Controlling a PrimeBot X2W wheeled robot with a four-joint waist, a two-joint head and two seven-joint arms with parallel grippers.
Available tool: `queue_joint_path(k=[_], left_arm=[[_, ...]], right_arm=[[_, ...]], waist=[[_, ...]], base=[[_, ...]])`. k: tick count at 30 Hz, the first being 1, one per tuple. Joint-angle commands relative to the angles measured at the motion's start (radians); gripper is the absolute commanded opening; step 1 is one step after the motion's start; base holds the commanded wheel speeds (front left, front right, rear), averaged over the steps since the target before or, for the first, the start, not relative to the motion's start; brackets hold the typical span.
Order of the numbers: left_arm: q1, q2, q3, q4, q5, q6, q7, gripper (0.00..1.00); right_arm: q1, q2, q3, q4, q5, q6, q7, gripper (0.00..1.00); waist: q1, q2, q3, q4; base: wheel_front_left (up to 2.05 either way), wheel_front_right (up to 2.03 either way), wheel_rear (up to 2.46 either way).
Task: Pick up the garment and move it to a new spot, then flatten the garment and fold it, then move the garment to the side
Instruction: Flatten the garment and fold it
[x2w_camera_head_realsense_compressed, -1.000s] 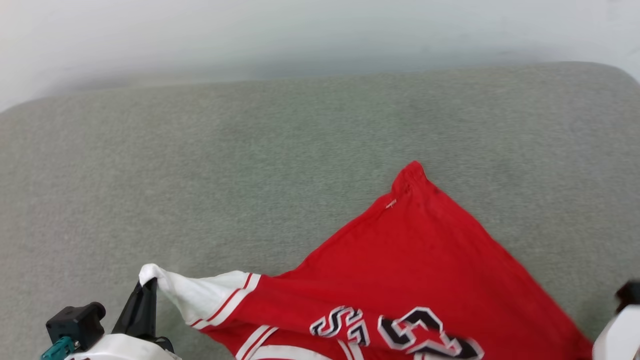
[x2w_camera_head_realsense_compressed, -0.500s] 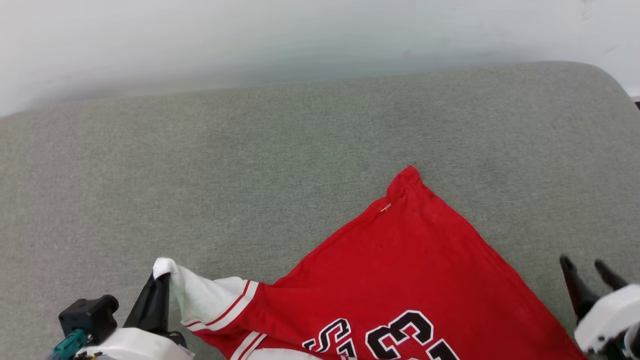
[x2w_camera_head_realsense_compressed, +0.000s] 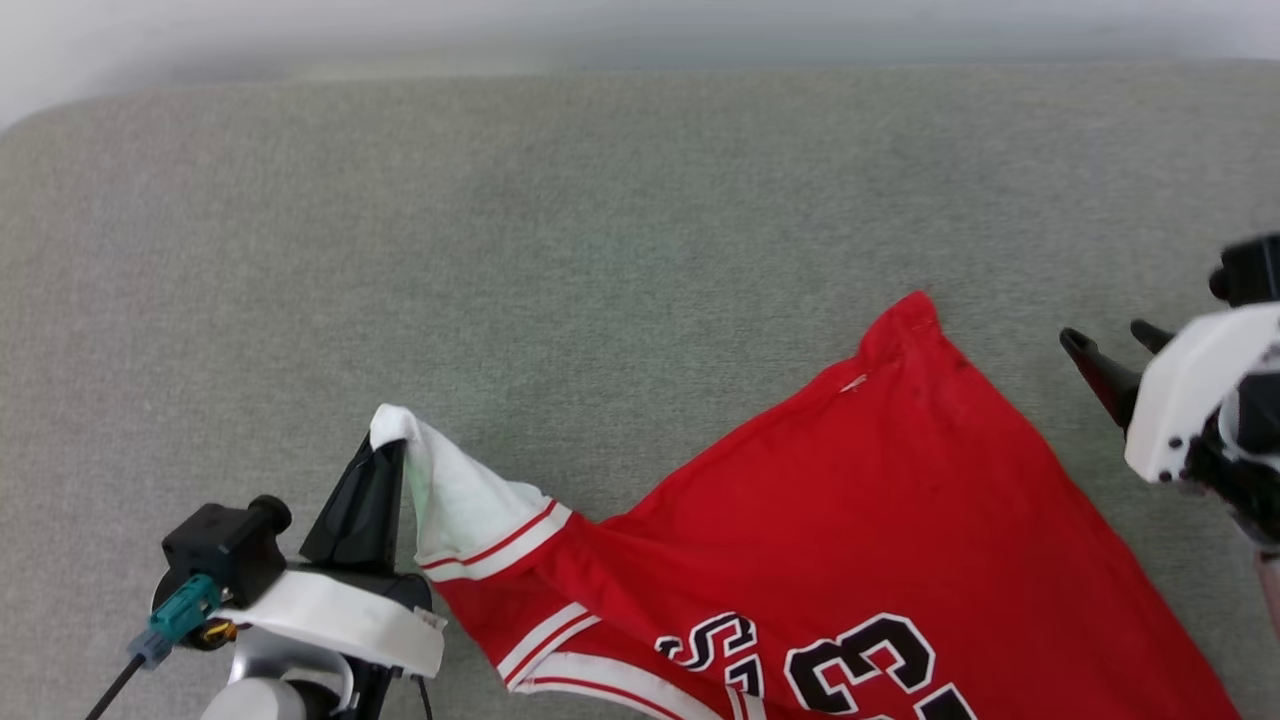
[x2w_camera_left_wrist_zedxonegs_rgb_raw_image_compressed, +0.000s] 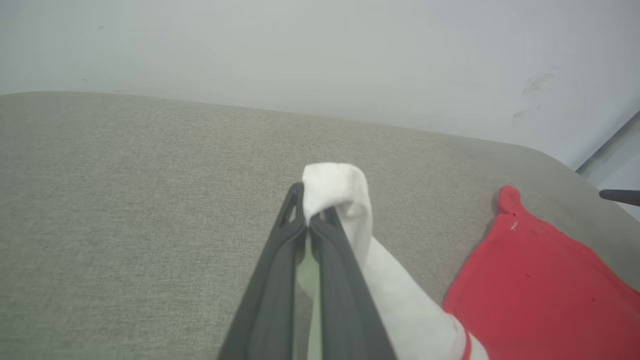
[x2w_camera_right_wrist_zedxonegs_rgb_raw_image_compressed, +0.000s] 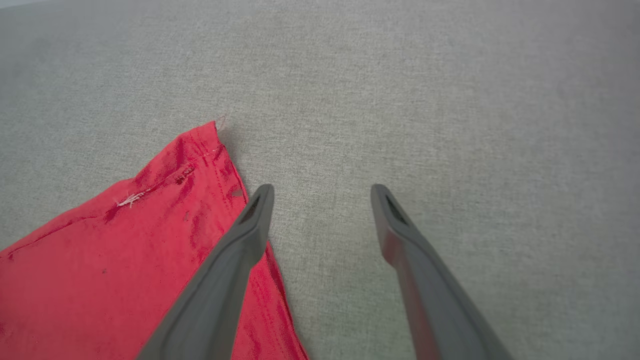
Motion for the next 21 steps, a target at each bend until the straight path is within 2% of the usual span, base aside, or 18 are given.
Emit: queue_joint_path(k=[1, 6, 12, 17, 18, 20, 21], left_arm=[[-0.02, -0.002, -0.003, -0.001, 0.005, -0.006, -0.006, 0.0], [-0.069, -0.013, -0.019, -0.003, 0.011, -0.02, -0.02, 0.0], [-0.113, -0.026, -0.031, 0.027, 0.002, -0.038, -0.037, 0.0], [-0.131, -0.034, -0.035, 0.06, -0.005, -0.051, -0.049, 0.0], [-0.133, -0.035, -0.035, 0.065, -0.007, -0.053, -0.052, 0.0], [-0.132, -0.036, -0.036, 0.076, -0.008, -0.056, -0.055, 0.0], [-0.133, -0.035, -0.035, 0.082, -0.01, -0.058, -0.055, 0.0]], right_arm=[[-0.036, -0.002, 0.017, 0.001, 0.011, -0.001, 0.043, 1.0], [-0.154, -0.021, 0.111, -0.009, 0.025, -0.001, 0.243, 1.0], [-0.226, -0.016, 0.225, 0.022, 0.059, -0.001, 0.319, 1.0], [-0.19, -0.018, 0.331, 0.086, 0.136, 0.001, 0.408, 1.0], [-0.182, -0.021, 0.34, 0.097, 0.148, 0.001, 0.419, 0.47], [-0.176, -0.024, 0.359, 0.112, 0.172, 0.001, 0.425, 0.0], [-0.179, -0.025, 0.365, 0.116, 0.182, 0.001, 0.417, 0.0]], waist=[[0.0, 0.0, 0.038, 0.034], [0.0, 0.0, 0.105, 0.068], [0.0, 0.0, 0.163, 0.093], [0.0, 0.0, 0.172, 0.105], [0.0, 0.0, 0.17, 0.106], [0.0, 0.0, 0.162, 0.108], [0.0, 0.0, 0.157, 0.108]], base=[[0.0, 0.0, 0.0], [0.0, 0.0, 0.0], [0.0, 0.0, 0.0], [0.0, 0.0, 0.0], [0.0, 0.0, 0.0], [0.0, 0.0, 0.0], [0.0, 0.0, 0.0]])
